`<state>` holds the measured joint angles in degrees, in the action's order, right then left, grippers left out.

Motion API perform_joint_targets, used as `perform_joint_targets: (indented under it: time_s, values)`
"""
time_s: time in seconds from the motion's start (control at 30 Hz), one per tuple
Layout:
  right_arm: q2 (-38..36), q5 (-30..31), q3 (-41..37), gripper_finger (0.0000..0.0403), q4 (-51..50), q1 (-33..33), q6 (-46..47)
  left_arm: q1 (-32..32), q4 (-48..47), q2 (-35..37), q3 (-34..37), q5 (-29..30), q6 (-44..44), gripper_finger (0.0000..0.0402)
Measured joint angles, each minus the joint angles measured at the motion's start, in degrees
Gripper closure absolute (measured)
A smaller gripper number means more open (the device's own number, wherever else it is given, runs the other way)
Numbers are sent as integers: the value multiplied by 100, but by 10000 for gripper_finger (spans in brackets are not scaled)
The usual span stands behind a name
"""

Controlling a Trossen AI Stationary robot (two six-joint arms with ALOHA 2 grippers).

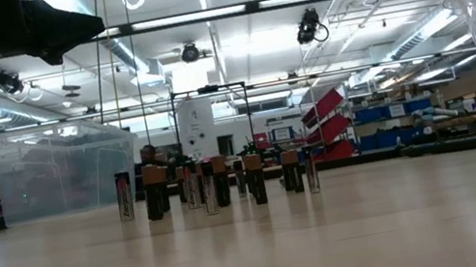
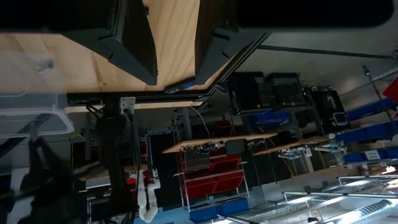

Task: Sort batteries
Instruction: Put the black and silver battery into the bottom transparent bin

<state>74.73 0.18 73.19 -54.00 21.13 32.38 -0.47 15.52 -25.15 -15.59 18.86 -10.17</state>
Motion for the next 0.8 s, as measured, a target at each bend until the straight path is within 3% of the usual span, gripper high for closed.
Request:
perform_joint_targets:
  time_s: [0.17, 0.4, 0.8]
  values:
    - [-332, 112, 2, 388, -792, 786, 1198, 0, 3, 0, 0, 23, 11, 295]
    - [-209, 172, -27, 388, -1553, 1772, 2776, 0, 5, 2, 0, 37, 33, 295]
    - [387, 420, -83, 361, -1587, 2192, 3692, 0, 1, 0, 0, 102, 39, 295]
